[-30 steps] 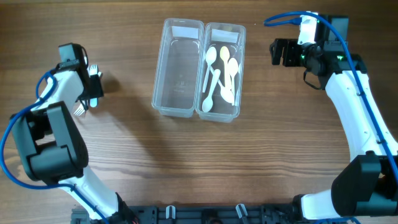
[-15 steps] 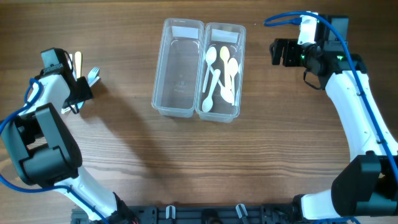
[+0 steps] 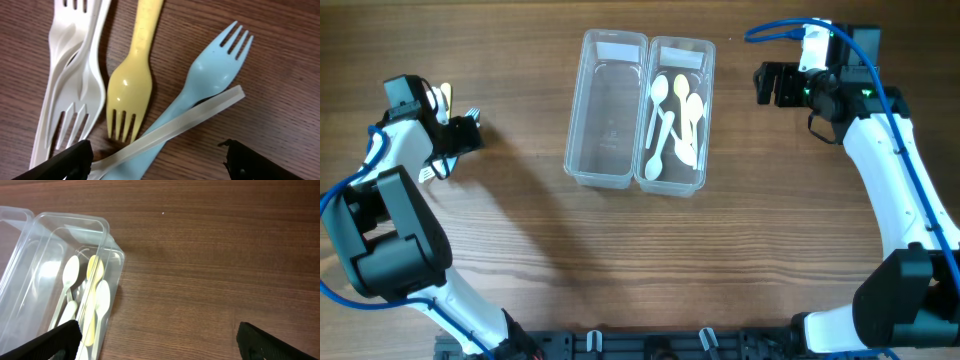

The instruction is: Pack container

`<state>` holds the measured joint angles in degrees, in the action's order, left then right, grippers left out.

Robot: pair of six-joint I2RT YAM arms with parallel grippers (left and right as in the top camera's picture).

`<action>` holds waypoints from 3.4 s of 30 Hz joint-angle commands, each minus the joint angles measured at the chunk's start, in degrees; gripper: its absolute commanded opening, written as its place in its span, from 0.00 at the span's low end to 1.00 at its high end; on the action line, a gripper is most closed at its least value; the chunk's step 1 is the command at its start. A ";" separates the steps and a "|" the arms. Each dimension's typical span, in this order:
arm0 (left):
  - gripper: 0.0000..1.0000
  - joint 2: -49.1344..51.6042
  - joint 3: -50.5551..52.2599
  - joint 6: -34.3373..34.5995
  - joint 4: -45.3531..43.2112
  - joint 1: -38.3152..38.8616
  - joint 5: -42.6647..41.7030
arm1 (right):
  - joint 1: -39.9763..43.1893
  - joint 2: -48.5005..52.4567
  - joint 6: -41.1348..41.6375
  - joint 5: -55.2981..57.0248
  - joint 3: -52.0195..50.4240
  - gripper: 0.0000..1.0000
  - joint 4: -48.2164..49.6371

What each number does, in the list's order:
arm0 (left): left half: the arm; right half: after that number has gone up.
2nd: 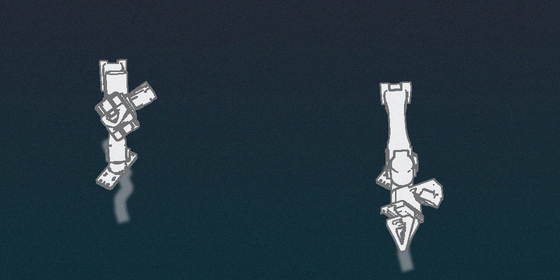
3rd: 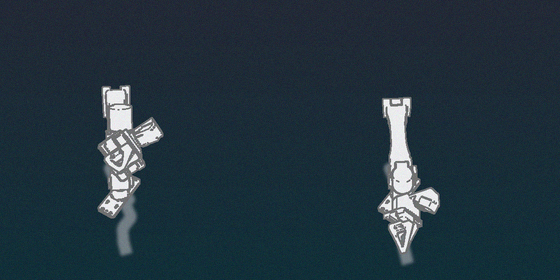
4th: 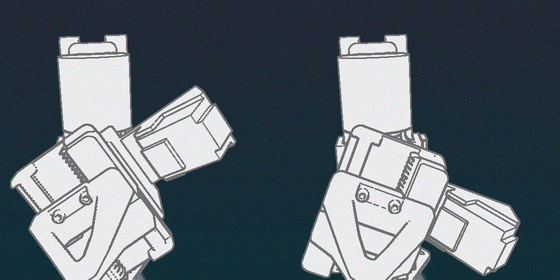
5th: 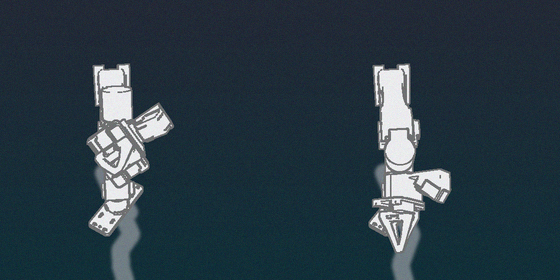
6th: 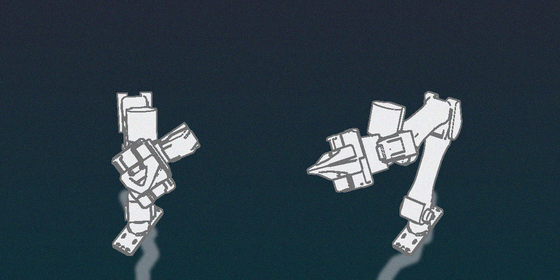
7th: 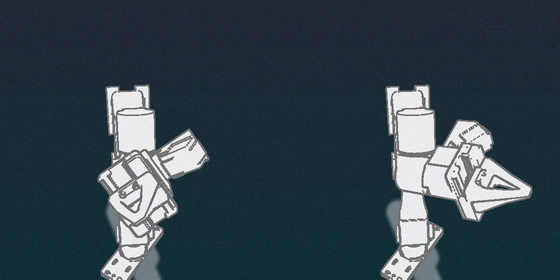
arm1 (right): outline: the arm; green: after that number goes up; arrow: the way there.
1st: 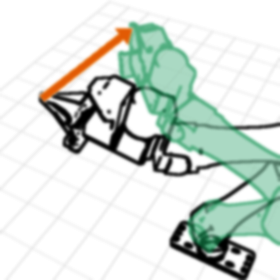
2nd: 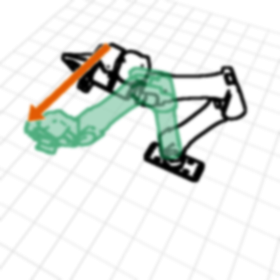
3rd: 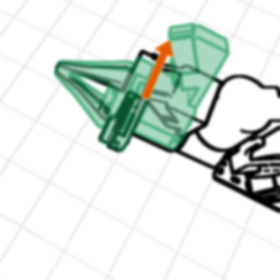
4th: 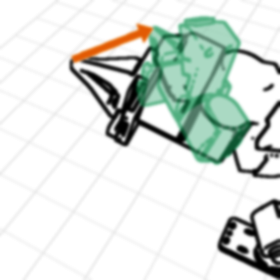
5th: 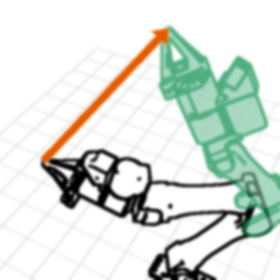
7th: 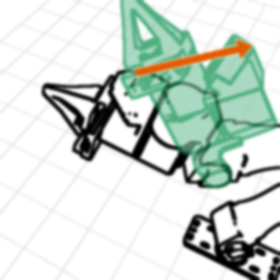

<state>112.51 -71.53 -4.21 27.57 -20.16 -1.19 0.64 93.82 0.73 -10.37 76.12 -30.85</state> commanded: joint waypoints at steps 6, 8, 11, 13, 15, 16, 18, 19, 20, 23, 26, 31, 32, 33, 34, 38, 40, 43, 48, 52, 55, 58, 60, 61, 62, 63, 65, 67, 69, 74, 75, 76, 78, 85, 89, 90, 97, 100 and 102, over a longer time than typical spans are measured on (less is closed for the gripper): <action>0.88 0.76 -0.59 -3.48 -2.43 0.00 -7.56 | -0.02 -0.66 -0.66 0.52 0.11 1.00 0.22; 0.87 0.76 -0.59 -5.84 -3.04 0.37 -7.80 | -0.02 -0.66 -0.68 0.52 0.11 1.00 0.24; 0.86 0.76 -0.59 -7.63 -4.09 1.11 -8.07 | -0.02 -0.66 -0.66 0.52 0.11 1.00 0.22; 0.86 0.76 -0.59 -7.85 -4.96 1.88 -8.07 | -0.02 -0.66 -0.66 0.52 0.11 1.00 0.22; 0.83 0.76 -0.59 -10.01 -5.18 2.60 -8.33 | -0.02 -0.66 -0.66 0.52 0.11 1.00 0.22; 0.82 0.81 -0.59 -10.99 -5.33 3.04 -8.33 | -0.02 -0.66 -0.66 0.52 0.11 1.00 0.24; 0.76 0.87 -0.59 -12.09 -5.62 3.67 -8.17 | -0.02 -0.66 -0.68 0.52 0.11 1.00 0.22; 0.70 0.90 -0.59 -12.11 -5.77 3.87 -8.20 | -0.02 -0.66 -0.66 0.52 0.11 1.00 0.24; 0.64 0.90 -0.59 -12.09 -5.77 3.89 -8.20 | -0.02 -0.66 -0.68 0.52 0.11 1.00 0.24; 0.51 0.92 -0.59 -12.09 -5.75 3.87 -7.39 | -0.02 -0.66 -0.66 0.52 0.11 1.00 0.24; 0.47 0.92 -0.59 -12.11 -5.77 3.87 -6.21 | -0.02 -0.66 -0.66 0.52 0.11 1.00 0.22; 0.62 1.75 -0.59 -12.11 -6.10 3.87 -3.50 | -0.02 -0.66 -0.66 0.52 0.11 1.00 0.24; 0.63 2.34 -0.59 -12.11 -6.12 3.87 -2.16 | -0.02 -0.66 -0.68 0.52 0.11 1.00 0.24; 0.63 2.75 -0.59 -12.11 -6.14 3.87 -1.90 | -0.02 -0.66 -0.66 0.52 0.11 1.00 0.24; 0.63 3.30 -0.59 -12.11 -6.21 3.87 -1.92 | -0.02 -0.66 -0.68 0.52 0.11 1.00 0.22; 0.61 5.16 -0.59 -12.11 -6.60 3.87 -1.95 | -0.02 -0.66 -0.66 0.52 0.11 1.00 0.24; 0.58 5.42 -0.59 -12.11 -6.60 3.87 -1.90 | -0.02 -0.66 -0.68 0.52 0.11 1.00 0.24; 0.48 5.38 -0.59 -12.07 -6.38 3.89 -1.92 | -0.02 -0.66 -0.66 0.52 0.11 1.00 0.22; 0.33 4.52 -0.61 -11.65 -6.08 4.37 -1.92 | -0.02 -0.66 -0.66 0.52 0.11 1.00 0.22; 0.37 2.47 -0.61 -11.65 -7.65 5.20 -1.92 | -0.02 -0.66 -0.68 0.52 0.11 1.00 0.22; 0.33 1.86 -0.61 -11.65 -8.33 5.92 -1.95 | -0.02 -0.66 -0.66 0.52 0.11 1.00 0.22; 0.21 1.81 -0.61 -11.67 -8.59 6.86 -1.95 | -0.02 -0.66 -0.68 0.52 0.11 1.00 0.22; 0.22 1.81 -0.61 -11.67 -9.31 7.48 -1.95 | -0.02 -0.66 -0.68 0.52 0.11 1.00 0.22; 0.23 1.81 -0.61 -11.67 -9.73 7.67 -1.95 | -0.02 -0.66 -0.68 0.52 0.11 1.00 0.24; 0.23 1.81 -0.61 -11.67 -9.97 7.78 -1.95 | -0.02 -0.66 -0.66 0.52 0.11 1.00 0.22; 0.22 1.81 -0.61 -11.65 -10.12 7.80 -1.95 | -0.02 -0.66 -0.68 0.52 0.11 1.00 0.24; 0.16 1.81 -0.61 -11.67 -10.32 7.80 -1.95 | -0.02 -0.66 -0.66 0.52 0.11 1.00 0.24; 0.04 1.64 -0.61 -11.67 -10.47 7.80 -1.92 | -0.02 -0.66 -0.63 0.52 0.11 1.00 0.22; 0.04 1.49 -0.61 -11.67 -10.64 7.80 -1.92 | -0.02 -0.66 -0.68 0.52 0.11 1.00 0.22; 1.00 1.49 -0.59 -11.65 -12.00 7.80 -1.92 | -0.02 -0.66 -0.66 0.52 0.11 1.00 0.22; 1.00 1.49 -0.59 -11.65 -12.15 7.80 -1.95 | -0.02 -0.66 -0.68 0.52 0.11 1.00 0.24; 1.00 1.49 -0.61 -11.65 -12.15 7.80 -1.92 | -0.02 -0.66 -0.68 0.52 0.11 1.00 0.24; 1.00 1.51 -0.59 -11.61 -12.22 7.80 -1.95 | -0.02 -0.66 -0.66 0.52 0.11 1.00 0.24; 1.00 2.05 -0.59 -7.08 -14.67 7.80 -2.21 | -0.02 -0.66 -0.66 0.52 0.11 1.00 0.22; 0.99 4.42 -0.59 -6.60 -14.62 7.80 -2.25 | -0.02 -0.66 -0.68 0.52 0.11 1.00 0.24; 1.00 4.96 -0.59 -5.95 -14.58 7.80 -2.36 | -0.02 -0.66 -0.66 0.52 0.11 1.00 0.22; 0.52 6.34 -0.59 -5.60 -13.38 8.07 -2.43 | -0.02 -0.66 -0.63 0.52 0.11 1.00 0.37; 0.38 6.34 -0.59 -5.60 -12.90 8.07 -2.43 | -0.02 -0.66 -0.61 0.52 0.11 1.00 0.35; 0.38 6.34 -0.59 -5.57 -12.74 8.07 -2.43 | -0.02 -0.66 -0.63 0.52 0.11 1.00 0.37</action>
<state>117.82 -71.96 -9.98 13.93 -12.38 -2.87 0.64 93.82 0.73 -10.37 76.12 -30.81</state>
